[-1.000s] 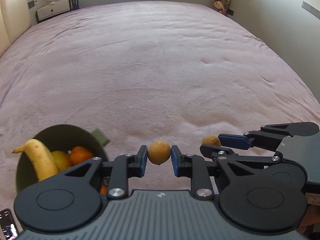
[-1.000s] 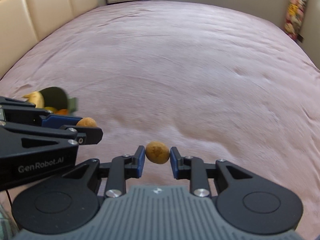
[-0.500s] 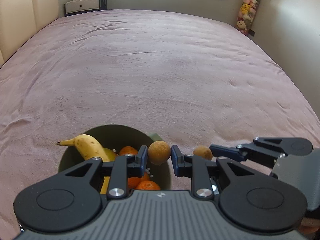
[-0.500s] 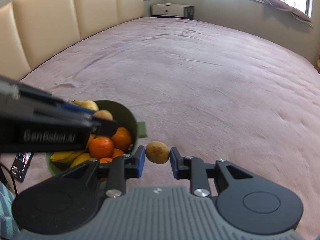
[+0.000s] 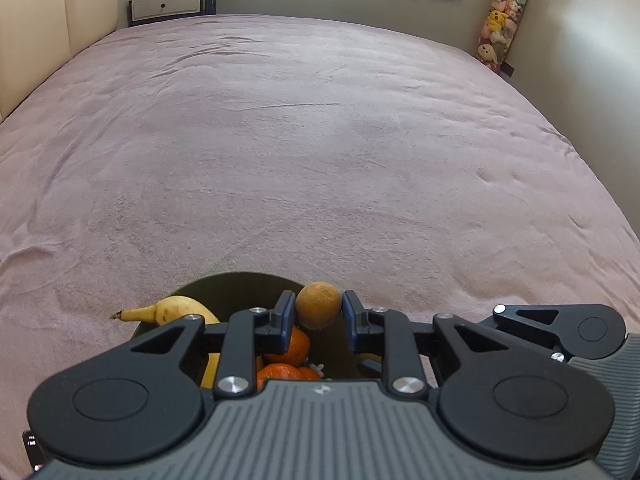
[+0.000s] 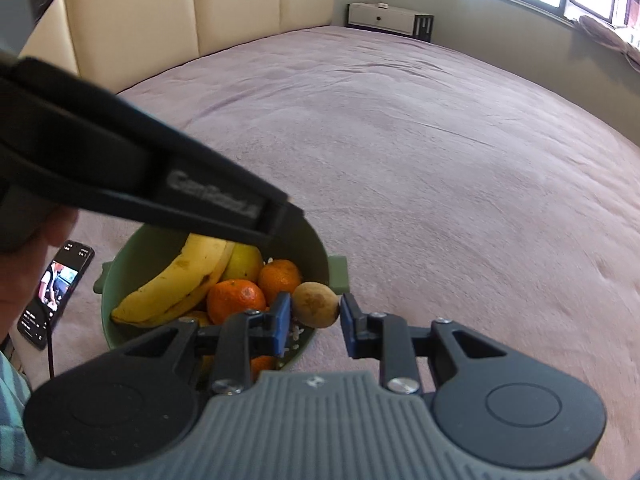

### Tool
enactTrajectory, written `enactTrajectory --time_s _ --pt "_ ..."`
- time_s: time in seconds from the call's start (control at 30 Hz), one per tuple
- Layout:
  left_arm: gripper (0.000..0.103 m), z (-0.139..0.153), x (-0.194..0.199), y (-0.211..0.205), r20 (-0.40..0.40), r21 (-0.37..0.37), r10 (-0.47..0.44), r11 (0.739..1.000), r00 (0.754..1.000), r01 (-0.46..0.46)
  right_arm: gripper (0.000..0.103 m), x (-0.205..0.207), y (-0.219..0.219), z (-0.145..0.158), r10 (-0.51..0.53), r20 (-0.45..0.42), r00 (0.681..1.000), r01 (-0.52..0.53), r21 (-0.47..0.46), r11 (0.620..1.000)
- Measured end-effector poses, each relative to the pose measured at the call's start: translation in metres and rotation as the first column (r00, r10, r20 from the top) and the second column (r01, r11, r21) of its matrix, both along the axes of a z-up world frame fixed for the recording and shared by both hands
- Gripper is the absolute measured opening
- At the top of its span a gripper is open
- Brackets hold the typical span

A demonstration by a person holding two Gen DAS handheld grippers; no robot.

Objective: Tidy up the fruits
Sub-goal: 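Carry both small brown fruits with the left and right tools over the colander, then open both tools to drop the small brown fruits into the colander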

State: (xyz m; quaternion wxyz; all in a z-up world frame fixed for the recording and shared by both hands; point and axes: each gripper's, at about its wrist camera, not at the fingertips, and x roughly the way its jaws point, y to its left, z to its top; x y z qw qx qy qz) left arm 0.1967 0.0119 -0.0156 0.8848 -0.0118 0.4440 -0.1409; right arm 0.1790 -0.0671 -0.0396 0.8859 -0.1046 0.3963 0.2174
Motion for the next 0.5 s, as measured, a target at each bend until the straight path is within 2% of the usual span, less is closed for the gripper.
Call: enactTrajectory --time_s 0.17,0.5 --pt "0.028 -0.005 0.013 0.019 -0.035 -0.069 0.015 0.997 0.999 -0.018 0.024 0.009 0.005 -0.008 0.025 -0.026 0.999 -0.025 0.008 1.000" --pt "0.028 -0.021 0.018 0.023 -0.084 -0.052 0.013 0.998 0.996 -0.018 0.024 0.020 0.021 -0.027 0.055 -0.076 0.996 -0.055 0.010 0.998"
